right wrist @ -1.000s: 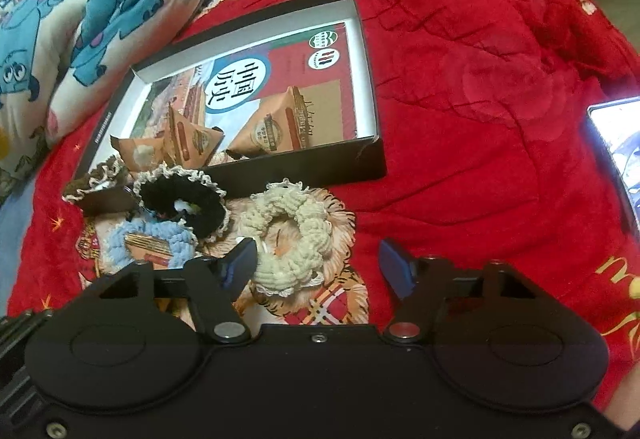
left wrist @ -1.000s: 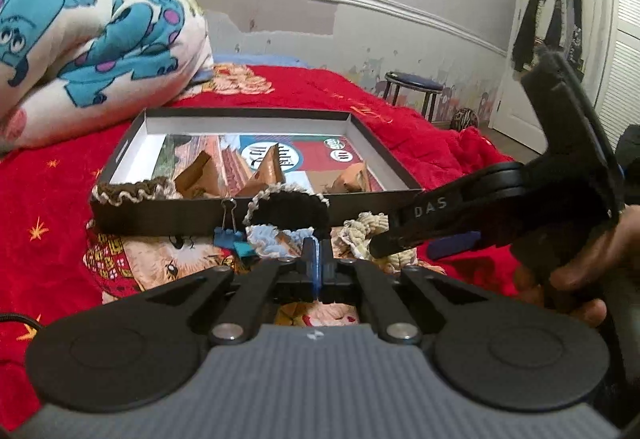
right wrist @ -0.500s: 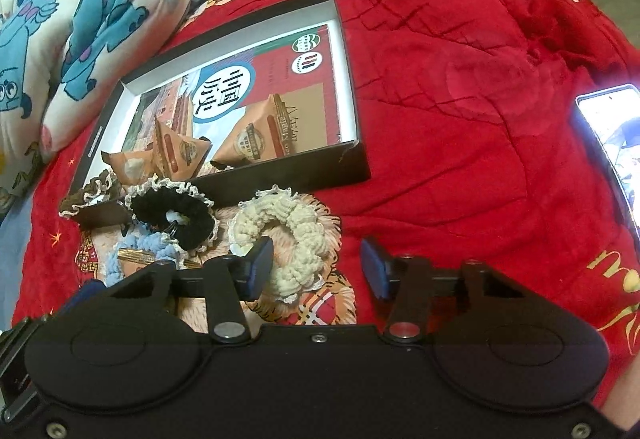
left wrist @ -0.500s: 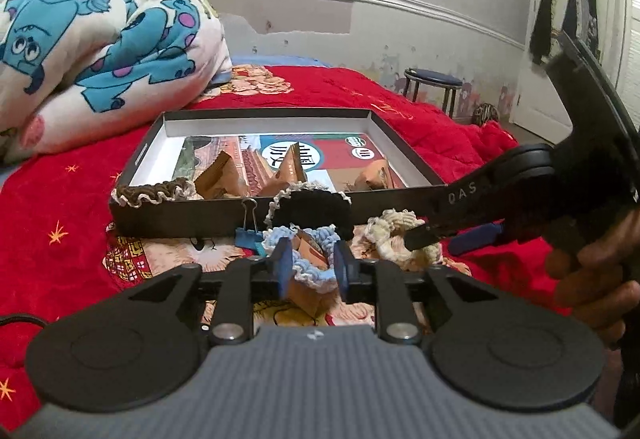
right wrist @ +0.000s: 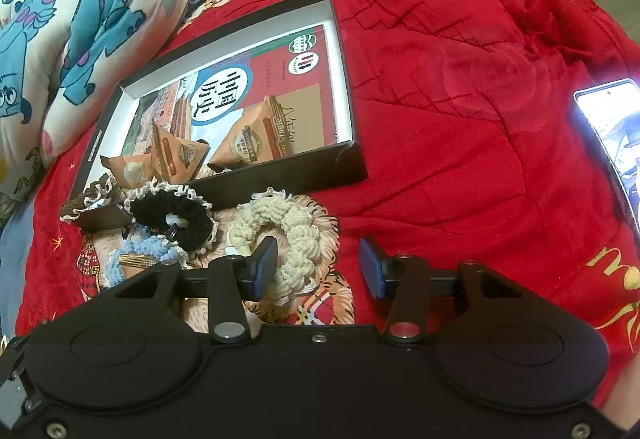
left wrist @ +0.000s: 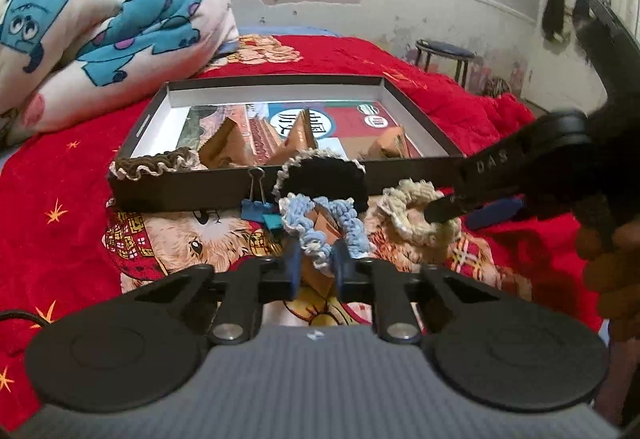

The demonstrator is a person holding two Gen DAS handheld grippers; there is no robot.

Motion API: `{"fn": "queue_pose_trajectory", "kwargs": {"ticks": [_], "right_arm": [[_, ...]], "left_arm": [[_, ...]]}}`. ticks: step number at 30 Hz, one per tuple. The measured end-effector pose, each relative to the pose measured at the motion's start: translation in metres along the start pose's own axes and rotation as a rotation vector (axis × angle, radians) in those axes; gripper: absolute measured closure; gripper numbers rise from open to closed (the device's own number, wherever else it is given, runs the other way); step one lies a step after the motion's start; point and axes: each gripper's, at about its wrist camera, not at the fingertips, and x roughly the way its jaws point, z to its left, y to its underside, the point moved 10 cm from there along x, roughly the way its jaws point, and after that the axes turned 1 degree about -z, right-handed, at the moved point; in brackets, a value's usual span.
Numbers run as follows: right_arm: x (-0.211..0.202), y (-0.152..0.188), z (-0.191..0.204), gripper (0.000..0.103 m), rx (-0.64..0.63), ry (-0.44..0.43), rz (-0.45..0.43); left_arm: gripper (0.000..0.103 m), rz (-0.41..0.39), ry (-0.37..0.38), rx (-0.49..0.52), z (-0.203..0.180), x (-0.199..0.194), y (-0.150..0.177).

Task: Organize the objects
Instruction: 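Grasp a blue hair tie with the left gripper while the right grasps the cream scrunchie, then lift the blue hair tie and cream scrunchie and carry them toward the box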

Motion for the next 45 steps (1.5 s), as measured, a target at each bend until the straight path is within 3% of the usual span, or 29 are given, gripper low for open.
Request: {"fn": "queue_pose_trajectory", "kwargs": {"ticks": [11, 20, 29, 45], "right_arm": [[0.002, -0.001, -0.004, 0.075, 0.019, -0.012, 0.009], [0.001, -0.001, 0.004, 0.087, -0.014, -0.022, 0.005], [-0.003, -0.004, 0.005, 0.089, -0.004, -0.036, -0.011], [-0.015, -0.014, 0.012, 0.089, 0.016, -0.085, -0.053]], "left_arm": [[0.093, -0.056, -0.006, 0.025, -0.002, -0.007, -0.007], [0.094, -0.129, 0.126, 0.051, -0.023, -0.024, -0.013], [0.094, -0.209, 0.206, 0.105, -0.042, -0.041, -0.016], [0.094, -0.195, 0.2, 0.081, -0.036, -0.038, -0.017]]}}
